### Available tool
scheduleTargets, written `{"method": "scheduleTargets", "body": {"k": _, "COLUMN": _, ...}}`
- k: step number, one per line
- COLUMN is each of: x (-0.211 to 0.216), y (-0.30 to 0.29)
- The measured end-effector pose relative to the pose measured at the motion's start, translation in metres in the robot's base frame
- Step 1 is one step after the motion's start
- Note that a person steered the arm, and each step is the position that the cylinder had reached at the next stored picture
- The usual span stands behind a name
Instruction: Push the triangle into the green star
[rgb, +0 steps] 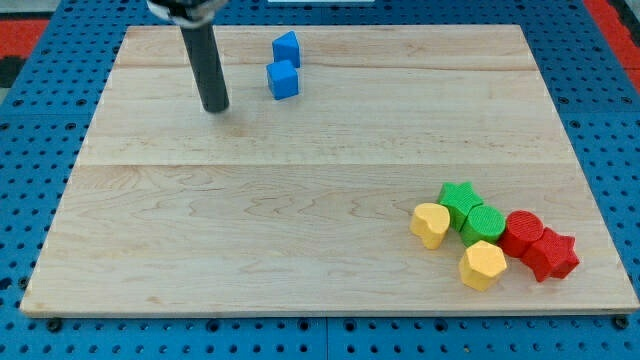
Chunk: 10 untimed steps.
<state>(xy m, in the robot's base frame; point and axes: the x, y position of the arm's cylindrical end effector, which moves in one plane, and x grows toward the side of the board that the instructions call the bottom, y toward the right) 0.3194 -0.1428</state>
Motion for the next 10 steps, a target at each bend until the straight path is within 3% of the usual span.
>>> {"method": "scheduleTargets", "body": {"k": 1, "x": -0.070, "y": -0.014}}
{"method": "scheduleTargets", "body": {"k": 2, "x": -0.115, "y": 0.031}}
{"method": "scheduleTargets", "body": {"k": 3, "x": -0.123, "y": 0.101}}
{"method": "scheduleTargets", "body": {"k": 5, "x": -0.092, "y": 0.071}}
{"method": "scheduleTargets", "body": {"k": 7, "x": -0.033, "y": 0.137}}
{"method": "scheduleTargets", "body": {"k": 8, "x": -0.014, "y": 0.131}}
{"method": "scheduleTargets", "body": {"k": 9, "x": -0.007, "y": 0.200}}
{"method": "scheduleTargets", "body": {"k": 10, "x": -0.031, "y": 0.206}}
